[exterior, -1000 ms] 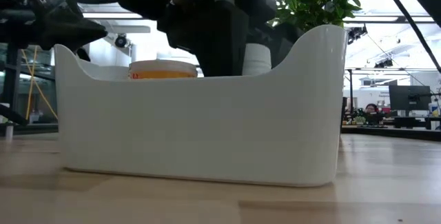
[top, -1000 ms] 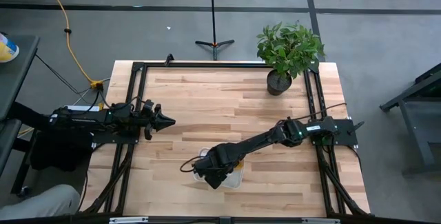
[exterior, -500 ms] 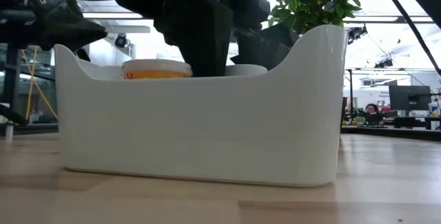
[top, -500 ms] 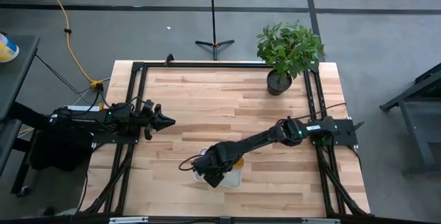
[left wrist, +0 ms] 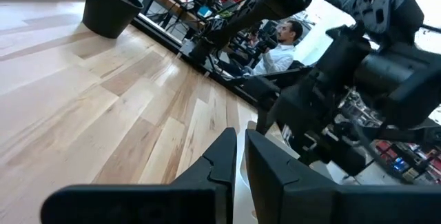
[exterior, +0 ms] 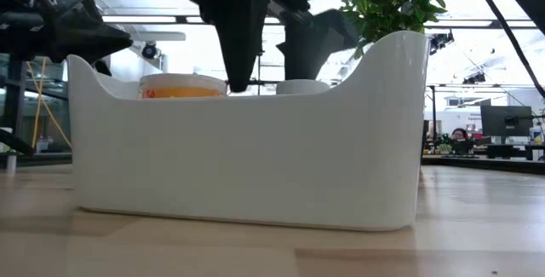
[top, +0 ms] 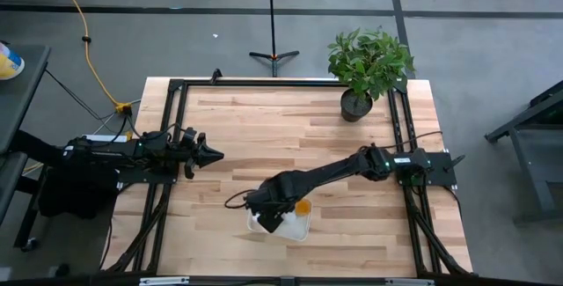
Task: Pick and place pill bottles into a basket
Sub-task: Return to Home Position
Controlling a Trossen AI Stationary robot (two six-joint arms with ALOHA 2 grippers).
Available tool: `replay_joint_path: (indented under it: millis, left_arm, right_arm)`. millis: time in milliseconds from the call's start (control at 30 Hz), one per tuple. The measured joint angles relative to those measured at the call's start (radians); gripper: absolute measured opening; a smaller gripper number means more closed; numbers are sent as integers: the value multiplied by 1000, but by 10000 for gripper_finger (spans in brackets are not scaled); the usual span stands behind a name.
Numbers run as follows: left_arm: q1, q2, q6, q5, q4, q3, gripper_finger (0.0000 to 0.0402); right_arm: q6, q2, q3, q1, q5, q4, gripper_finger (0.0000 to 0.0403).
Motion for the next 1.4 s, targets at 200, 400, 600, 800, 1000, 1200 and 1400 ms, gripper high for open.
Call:
replay_joint_path:
  millis: [200, 400, 600, 800, 1000, 1200, 1400]
  left_arm:
    - [0, 0, 0, 0, 0, 0, 67]
    - [0, 0, 0, 0, 0, 0, 67]
    - [0, 0, 3, 0, 1, 0, 67]
    - [0, 0, 28, -29, 13, 0, 67]
    - [0, 0, 95, -95, 99, 0, 67]
    - [0, 0, 157, -179, 258, 1, 67]
    - [0, 0, 234, -184, 255, 43, 67]
  right_arm:
    - [-4, -60, 0, -13, 65, 2, 284]
    - [-40, -121, 0, -36, 144, 16, 284]
    - [-128, -179, 0, -67, 231, 11, 284]
    - [-267, -200, 0, -120, 304, -5, 285]
    - [-428, -200, -1, -181, 356, -4, 285]
    - [-583, -206, -2, -223, 372, 39, 285]
    - [-740, -263, -2, -227, 406, 137, 284]
